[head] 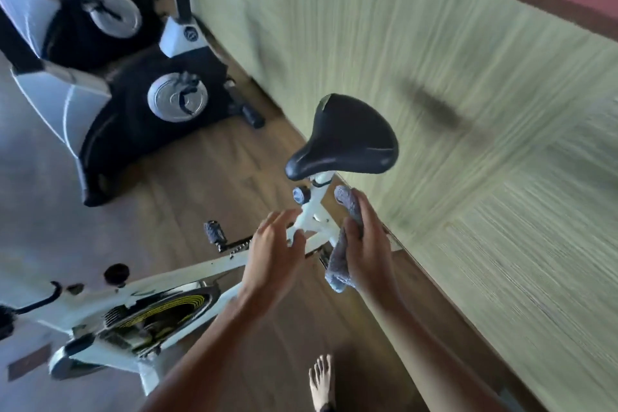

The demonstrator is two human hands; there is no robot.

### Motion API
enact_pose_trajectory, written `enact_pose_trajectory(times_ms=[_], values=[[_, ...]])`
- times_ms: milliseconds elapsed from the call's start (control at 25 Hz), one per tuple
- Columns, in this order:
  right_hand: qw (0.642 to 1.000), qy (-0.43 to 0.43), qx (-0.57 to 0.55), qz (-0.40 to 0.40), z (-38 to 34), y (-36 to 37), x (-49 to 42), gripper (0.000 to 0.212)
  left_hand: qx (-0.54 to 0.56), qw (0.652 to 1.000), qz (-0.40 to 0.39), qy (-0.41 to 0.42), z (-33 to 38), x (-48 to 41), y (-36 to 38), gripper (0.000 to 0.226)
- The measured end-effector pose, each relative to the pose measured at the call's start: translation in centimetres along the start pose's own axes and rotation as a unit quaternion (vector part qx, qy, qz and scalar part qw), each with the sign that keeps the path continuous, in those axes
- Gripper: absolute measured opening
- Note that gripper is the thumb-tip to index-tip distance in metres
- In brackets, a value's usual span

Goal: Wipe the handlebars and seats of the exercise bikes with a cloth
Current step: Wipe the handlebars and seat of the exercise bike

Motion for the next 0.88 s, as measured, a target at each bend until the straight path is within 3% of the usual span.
enact_pose_trajectory(times_ms=[160,280,520,720,880], values=[[0.998,-0.059,0.012,0.005,5.2,3.6,-6.0,0.046,0.034,0.994,0.102,-0.004,-3.3,-7.2,3.9,0.043],[0.992,-0.120,0.027,0.000,8.5,6.9,-9.0,0.047,0.091,0.985,0.137,-0.043,-5.8,-10.4,6.7,0.046],[0.976,-0.212,0.052,-0.001,11.0,10.1,-14.3,0.048,0.375,0.910,0.164,-0.070,-8.5,-13.1,9.7,0.040],[0.953,-0.255,0.139,0.088,10.9,12.5,-16.4,0.046,0.396,0.900,0.174,-0.051,-8.5,-15.4,9.4,0.035],[0.920,-0.331,0.190,0.088,12.1,14.1,-15.5,0.050,0.403,0.899,0.163,-0.057,-9.4,-15.7,9.0,0.028]])
Point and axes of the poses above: each hand's wrist, its own x-axis away from the middle knuckle, its own y-axis out of the palm, z = x × y, the point moved 1 cm from there along -x, towards the middle knuckle, and after that the axes turned 9 degrees about y, right-handed, at the moved point
